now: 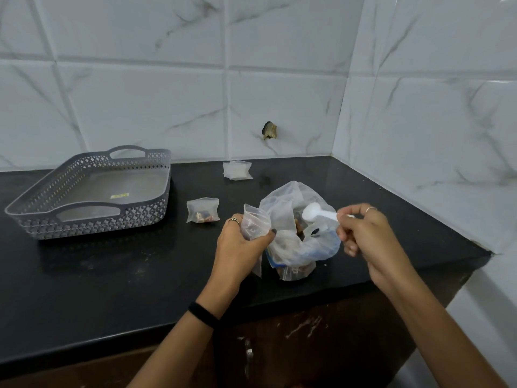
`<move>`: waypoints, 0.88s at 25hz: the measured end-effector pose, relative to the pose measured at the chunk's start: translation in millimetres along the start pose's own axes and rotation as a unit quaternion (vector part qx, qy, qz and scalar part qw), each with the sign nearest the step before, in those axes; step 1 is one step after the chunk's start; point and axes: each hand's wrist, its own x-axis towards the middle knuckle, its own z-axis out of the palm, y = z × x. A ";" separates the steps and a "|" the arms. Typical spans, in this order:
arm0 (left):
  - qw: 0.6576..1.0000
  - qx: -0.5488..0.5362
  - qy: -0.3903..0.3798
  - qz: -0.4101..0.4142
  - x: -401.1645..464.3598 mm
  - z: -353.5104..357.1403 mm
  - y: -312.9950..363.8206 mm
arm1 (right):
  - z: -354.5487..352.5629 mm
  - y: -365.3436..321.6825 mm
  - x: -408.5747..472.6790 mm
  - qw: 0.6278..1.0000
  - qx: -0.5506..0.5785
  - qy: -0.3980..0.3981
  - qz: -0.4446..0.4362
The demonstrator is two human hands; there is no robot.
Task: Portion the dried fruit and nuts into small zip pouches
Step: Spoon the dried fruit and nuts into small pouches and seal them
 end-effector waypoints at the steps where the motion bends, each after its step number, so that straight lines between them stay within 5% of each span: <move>1: 1.000 0.003 0.002 -0.006 0.2 0.2 -0.8 | -0.5 4.7 2.2 0.999 0.001 -0.013 0.032; 4: 1.000 0.005 0.005 -0.007 -1.2 1.1 -2.8 | 1.8 15.9 9.2 0.995 -0.059 -0.035 0.066; 8: 1.000 -0.002 0.010 0.027 -4.2 -0.5 -0.2 | 2.8 26.8 17.8 0.980 -0.199 -0.001 0.002; 15: 0.994 -0.054 0.061 0.075 -15.7 -1.4 2.4 | -0.2 27.0 -0.6 0.877 -0.472 0.043 -0.084; 18: 0.990 -0.084 0.079 0.075 -17.5 -0.6 7.9 | 9.9 2.1 -29.7 0.884 -0.406 0.139 -0.183; 22: 0.985 -0.114 0.089 0.095 -19.1 2.0 9.3 | 50.6 -19.1 -73.7 0.914 -0.242 0.031 -0.323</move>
